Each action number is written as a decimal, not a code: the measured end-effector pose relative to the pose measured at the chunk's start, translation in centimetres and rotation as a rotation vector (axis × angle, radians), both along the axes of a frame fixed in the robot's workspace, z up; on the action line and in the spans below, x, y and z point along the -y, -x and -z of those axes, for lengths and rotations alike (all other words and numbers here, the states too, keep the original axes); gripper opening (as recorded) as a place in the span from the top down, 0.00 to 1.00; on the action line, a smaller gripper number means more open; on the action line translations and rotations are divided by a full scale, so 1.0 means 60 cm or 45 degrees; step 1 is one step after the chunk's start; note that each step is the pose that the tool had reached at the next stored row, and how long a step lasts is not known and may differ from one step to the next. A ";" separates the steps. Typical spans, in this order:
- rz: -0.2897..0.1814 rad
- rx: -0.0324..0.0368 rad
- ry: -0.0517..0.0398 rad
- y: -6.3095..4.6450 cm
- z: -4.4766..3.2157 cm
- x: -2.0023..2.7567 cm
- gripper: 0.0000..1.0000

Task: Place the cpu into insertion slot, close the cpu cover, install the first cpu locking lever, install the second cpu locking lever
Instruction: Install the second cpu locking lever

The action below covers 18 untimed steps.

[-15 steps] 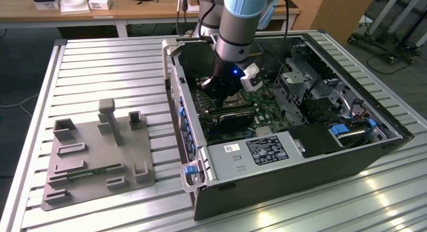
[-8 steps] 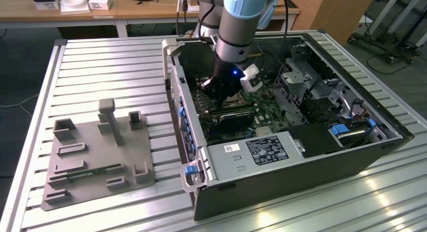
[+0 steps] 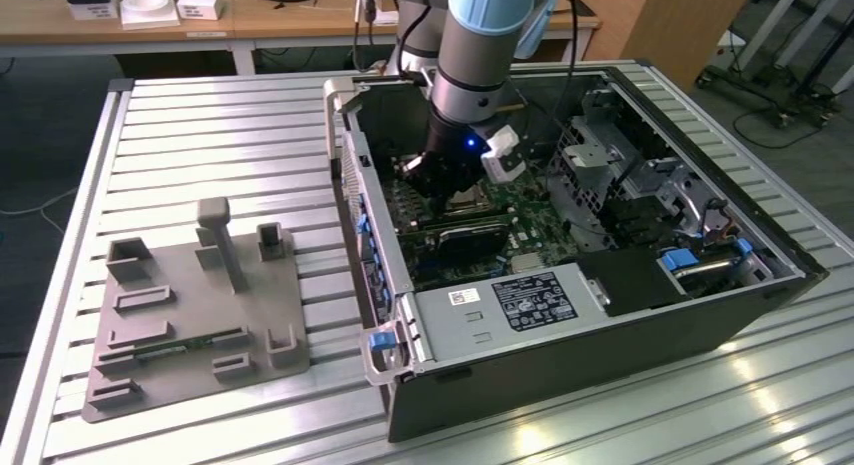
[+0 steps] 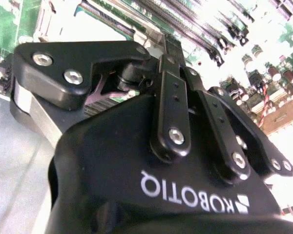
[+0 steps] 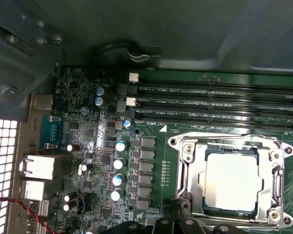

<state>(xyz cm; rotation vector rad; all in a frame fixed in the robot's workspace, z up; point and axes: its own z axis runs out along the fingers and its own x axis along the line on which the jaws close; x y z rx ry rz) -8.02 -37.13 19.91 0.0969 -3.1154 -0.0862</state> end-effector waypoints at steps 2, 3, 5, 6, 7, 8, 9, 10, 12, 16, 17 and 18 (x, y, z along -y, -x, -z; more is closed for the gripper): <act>0.000 -0.0004 0.000 0.000 -0.002 0.0000 0.90; 0.000 -0.0003 0.000 0.000 -0.003 0.0000 0.90; 0.000 -0.0003 0.000 0.000 -0.008 0.0000 0.90; 0.000 -0.0003 0.000 0.000 -0.012 0.0000 0.90; 0.000 -0.0002 0.000 0.000 -0.014 -0.0001 0.90; 0.000 -0.0001 0.000 0.000 -0.016 -0.0001 0.90; 0.000 0.0000 0.000 0.000 -0.018 -0.0001 0.90; 0.000 -0.0001 0.000 0.000 -0.019 -0.0001 0.90; 0.000 0.0000 0.000 0.000 -0.023 -0.0001 0.90; 0.000 -0.0001 0.001 0.000 -0.028 -0.0001 0.90; 0.000 0.0000 0.000 0.000 -0.029 -0.0001 0.90; 0.000 0.0000 0.000 0.000 -0.030 -0.0001 0.90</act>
